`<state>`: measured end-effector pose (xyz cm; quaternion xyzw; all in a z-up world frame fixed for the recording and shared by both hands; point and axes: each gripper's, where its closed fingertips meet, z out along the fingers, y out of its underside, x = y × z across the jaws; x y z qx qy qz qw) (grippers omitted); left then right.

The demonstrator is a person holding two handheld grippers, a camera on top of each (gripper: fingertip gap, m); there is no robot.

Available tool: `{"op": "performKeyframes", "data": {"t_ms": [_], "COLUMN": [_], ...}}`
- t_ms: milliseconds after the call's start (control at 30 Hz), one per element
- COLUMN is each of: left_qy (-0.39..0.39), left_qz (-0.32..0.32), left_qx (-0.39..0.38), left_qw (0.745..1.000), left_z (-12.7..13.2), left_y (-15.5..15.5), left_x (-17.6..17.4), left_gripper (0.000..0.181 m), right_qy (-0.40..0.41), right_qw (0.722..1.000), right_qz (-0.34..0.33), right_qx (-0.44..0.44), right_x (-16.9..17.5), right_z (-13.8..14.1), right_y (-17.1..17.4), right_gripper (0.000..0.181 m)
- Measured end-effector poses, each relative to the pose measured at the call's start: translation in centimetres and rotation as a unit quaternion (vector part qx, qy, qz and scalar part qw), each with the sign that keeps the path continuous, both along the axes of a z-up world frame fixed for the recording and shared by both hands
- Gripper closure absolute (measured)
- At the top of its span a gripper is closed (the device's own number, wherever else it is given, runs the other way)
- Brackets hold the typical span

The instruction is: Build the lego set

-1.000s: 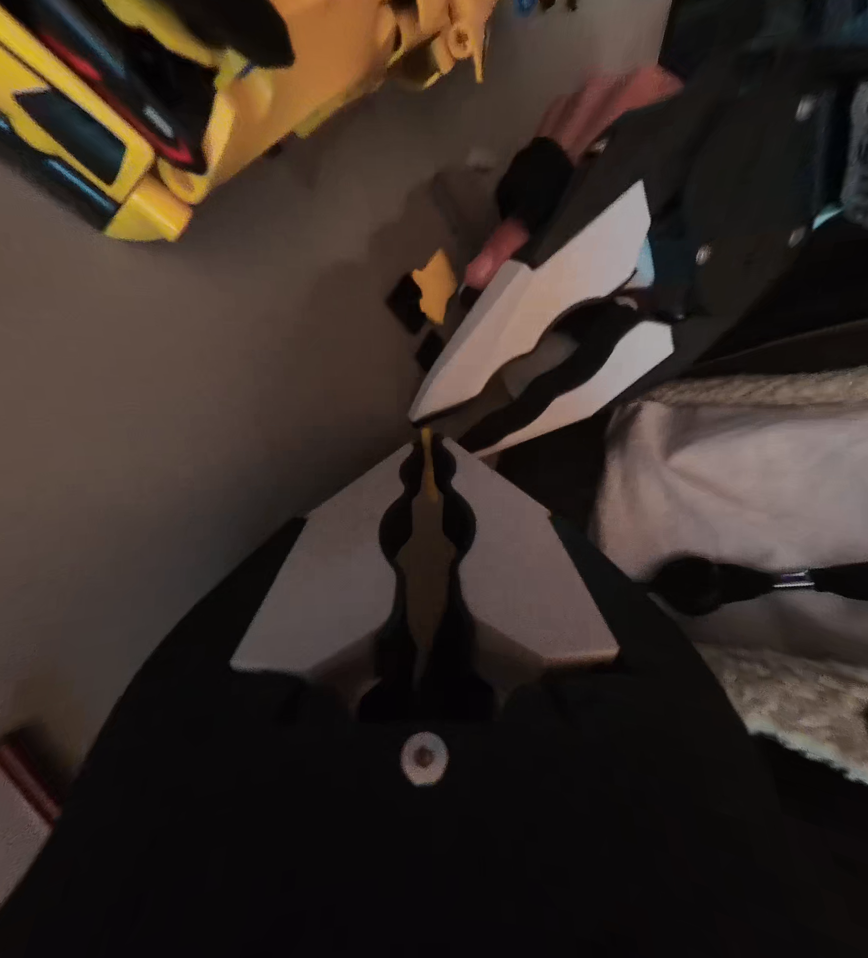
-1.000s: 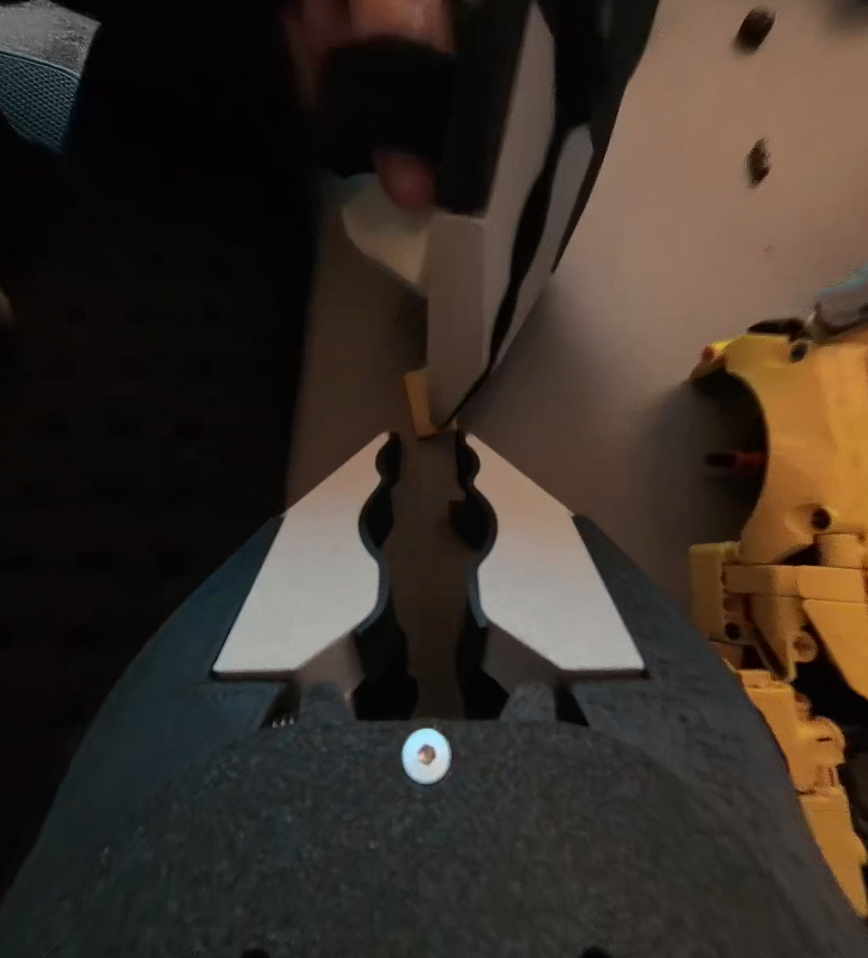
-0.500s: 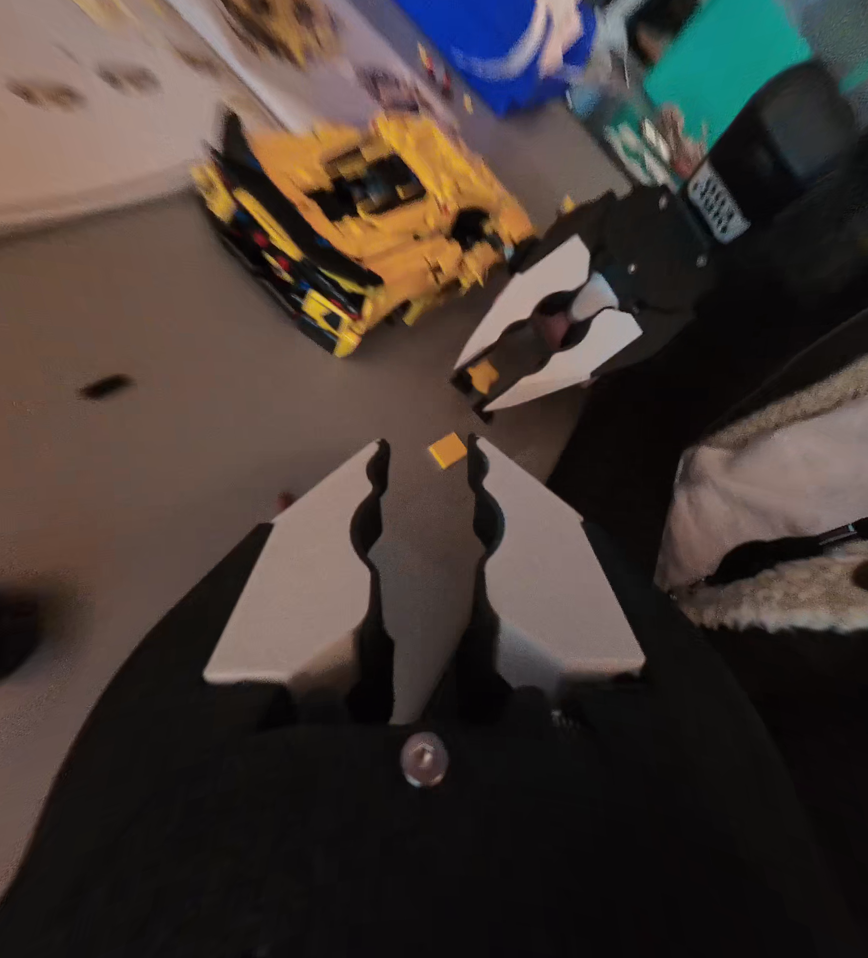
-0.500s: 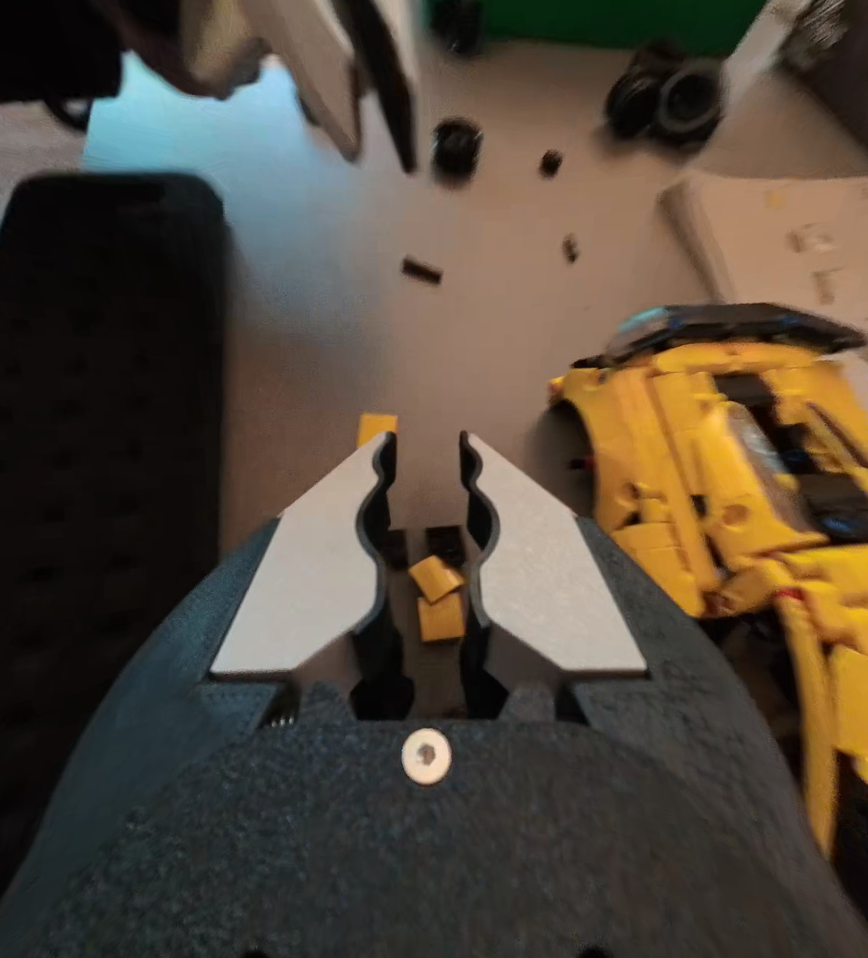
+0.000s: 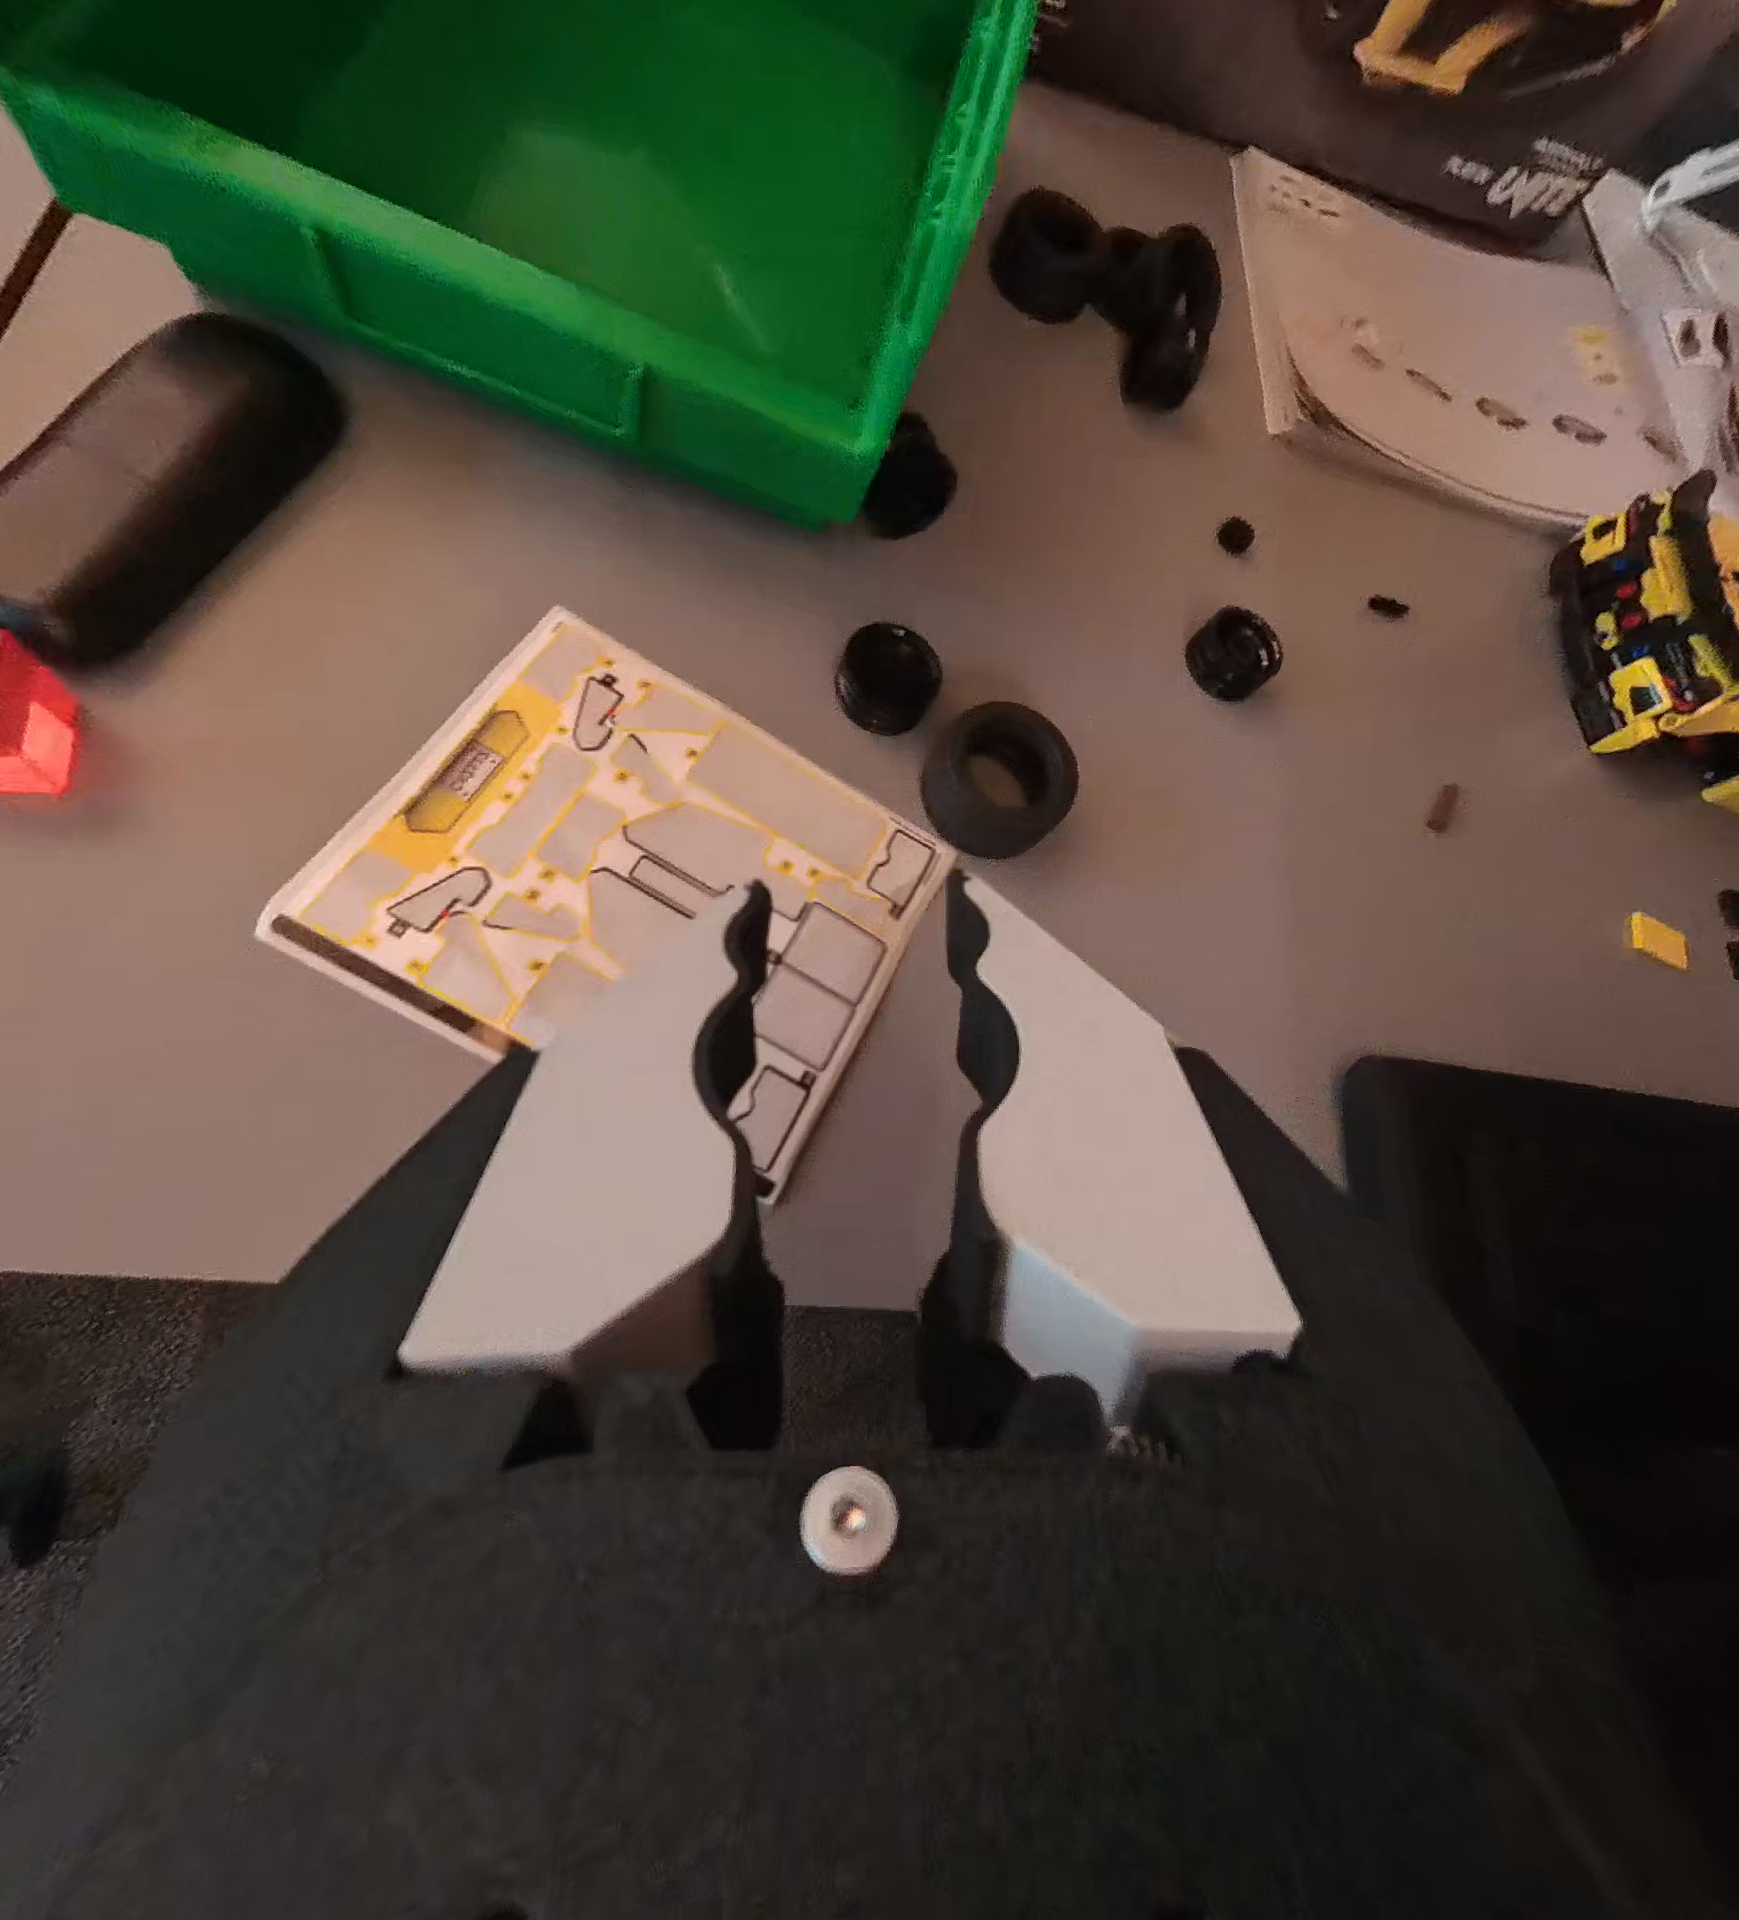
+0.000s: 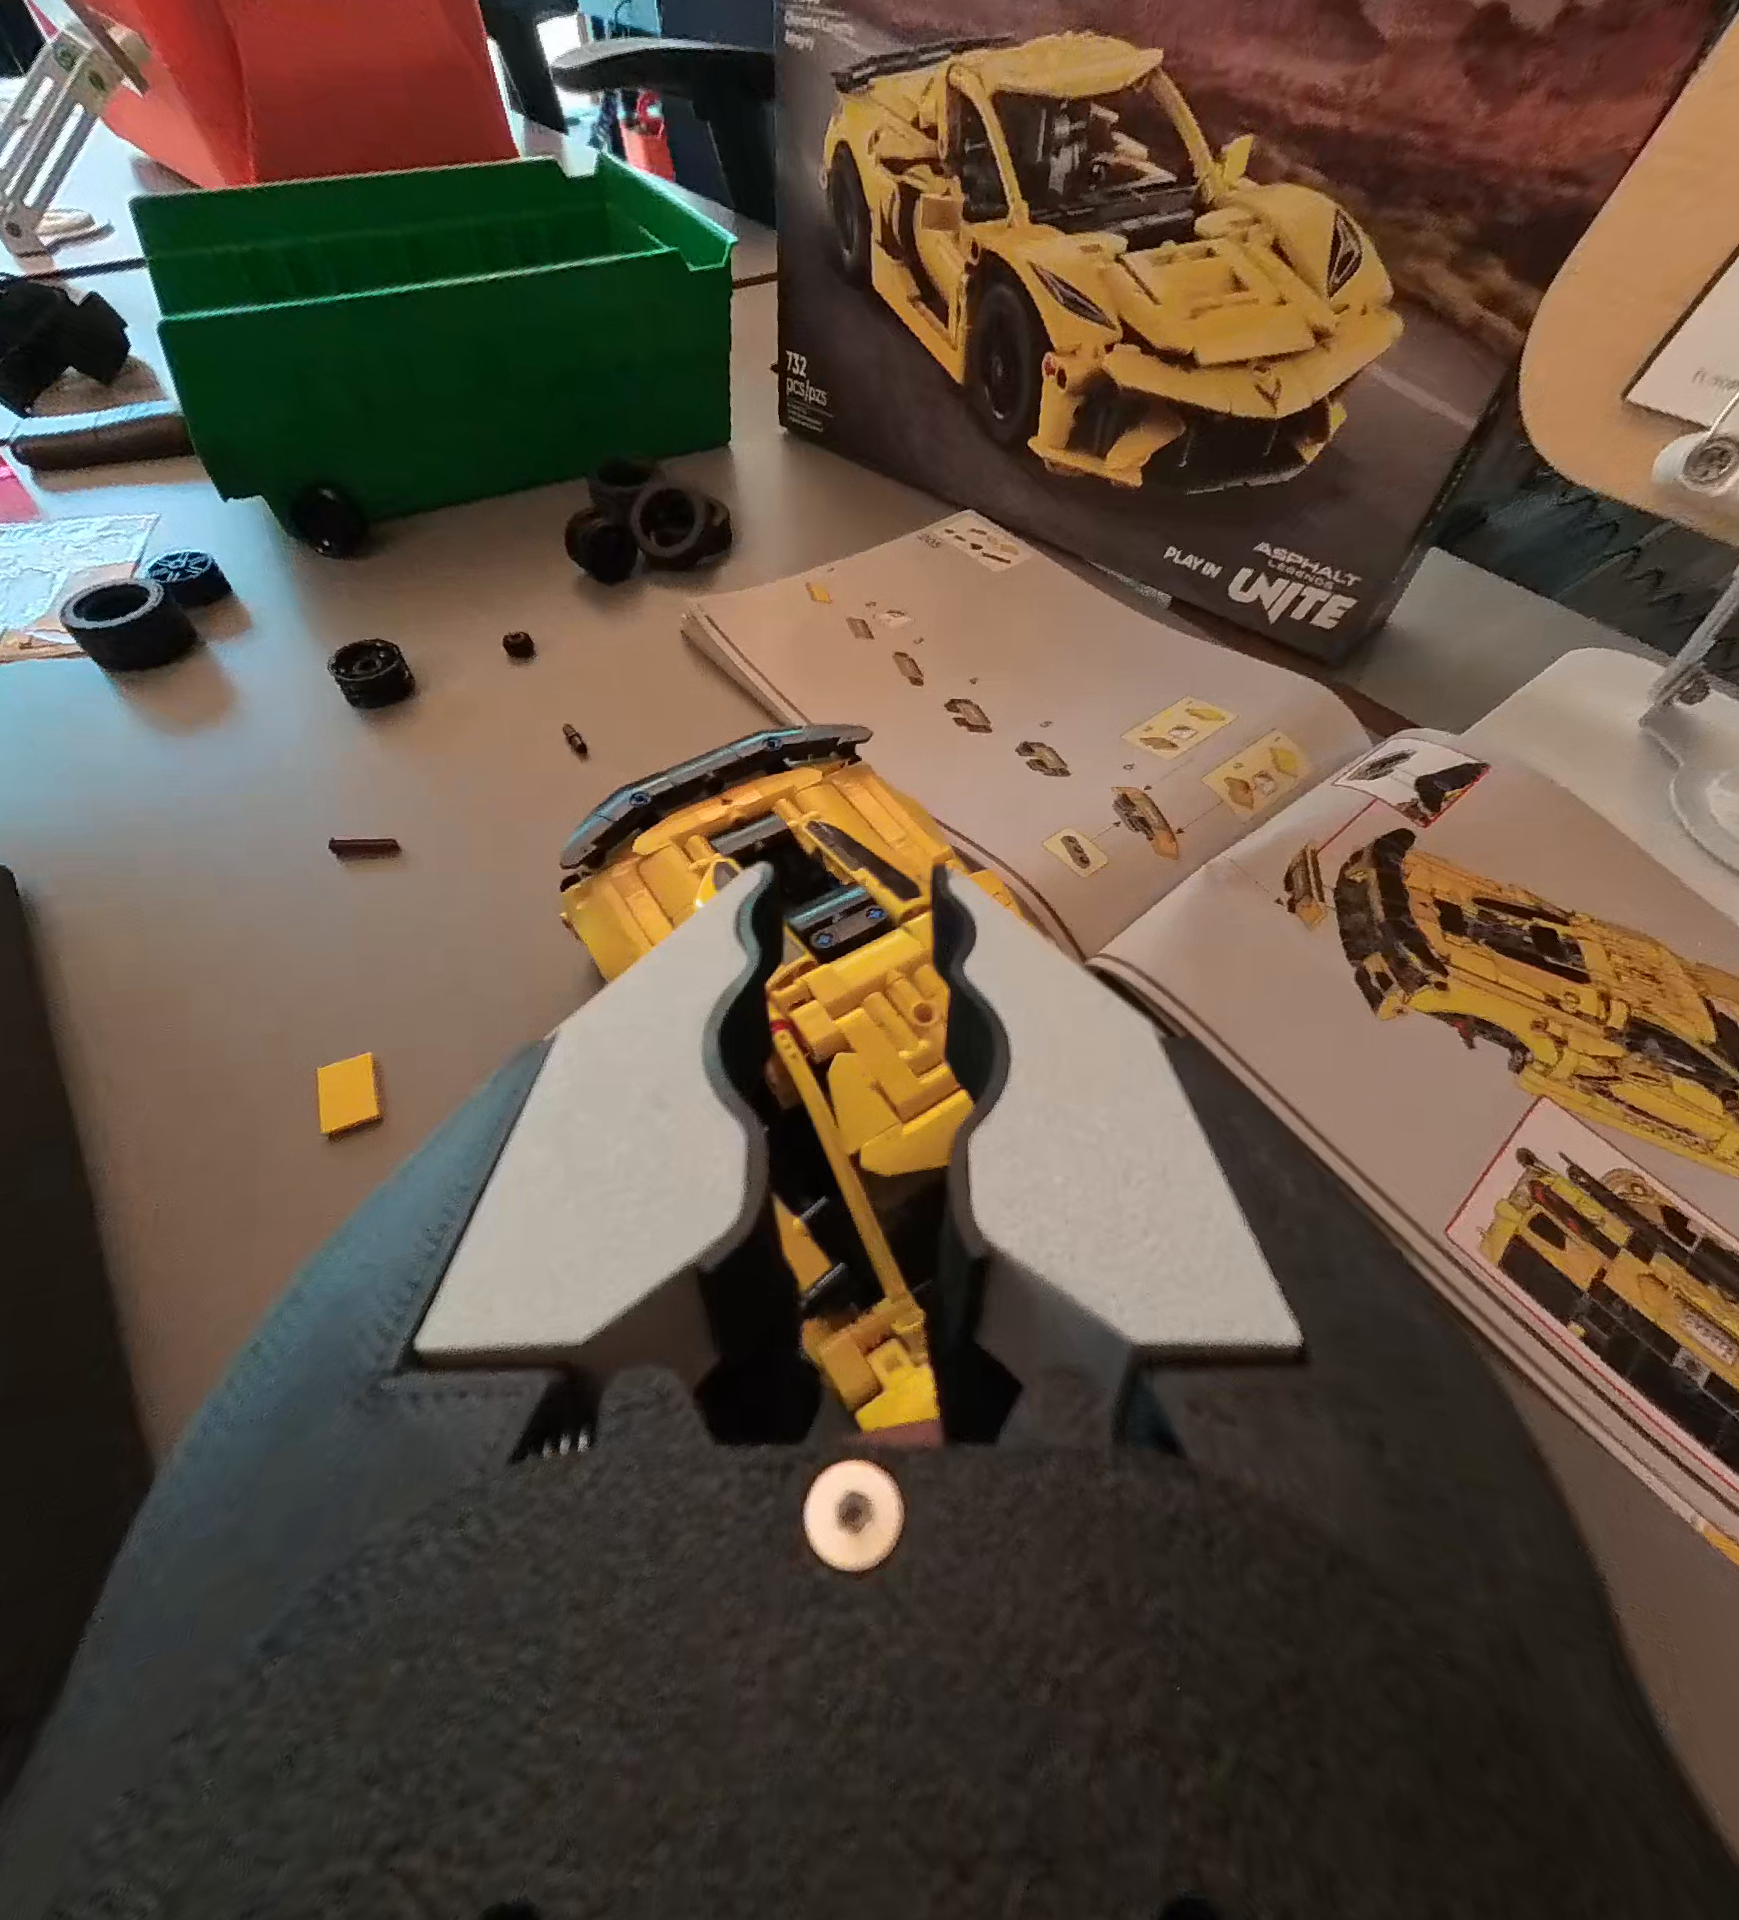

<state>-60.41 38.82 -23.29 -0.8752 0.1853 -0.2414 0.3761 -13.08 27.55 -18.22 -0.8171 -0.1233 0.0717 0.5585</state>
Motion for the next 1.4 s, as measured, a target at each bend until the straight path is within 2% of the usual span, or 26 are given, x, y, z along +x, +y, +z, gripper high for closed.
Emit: {"op": "performKeyframes", "data": {"t_ms": [100,267,367,467,700,1067,1200,1300,1400], "left_qy": [0.017,0.12,0.164,0.17,0.166,0.162,0.162,0.119,0.075], "left_qz": [0.004,0.022,0.033,0.012,-0.056,-0.055,-0.063,-0.083,-0.125], "left_qx": [0.011,0.023,0.026,0.033,-0.003,0.006,0.058,0.114,0.159], "left_qw": [1.0,0.992,0.986,0.985,0.985,0.985,0.983,0.983,0.976], "left_z": [-0.7,-3.1,-4.4,-5.2,-6.9,-6.7,-5.0,-1.5,2.4], "left_y": [0.1,1.4,3.4,5.5,6.9,5.0,4.7,3.8,2.1], "left_x": [-0.2,-2.6,-4.5,-5.1,-5.5,-4.7,-4.1,-2.2,0.7], "left_gripper": [0.143,0.133,0.112,0.102,0.108,0.139,0.149,0.155,0.165], "right_qy": [0.005,0.014,0.017,0.017,-0.041,-0.01,-0.003,0.031,0.113], "right_qw": [1.0,1.0,0.999,0.999,0.996,0.995,0.995,0.992,0.974], "right_qz": [0.007,0.017,0.024,0.035,0.047,0.068,0.08,0.112,0.191], "right_qx": [-0.005,-0.022,-0.029,-0.038,-0.055,-0.071,-0.066,-0.055,-0.045], "right_x": [-0.1,-0.6,-1.0,-1.7,-2.5,-3.9,-4.4,-5.9,-10.0], "right_z": [0.2,-0.9,-1.3,-1.6,-2.6,-3.0,-2.4,-1.1,1.2], "right_y": [0.1,0.1,0.2,0.4,0.3,0.9,1.0,0.9,1.0], "right_gripper": [0.153,0.155,0.156,0.156,0.157,0.158,0.158,0.158,0.156]}}
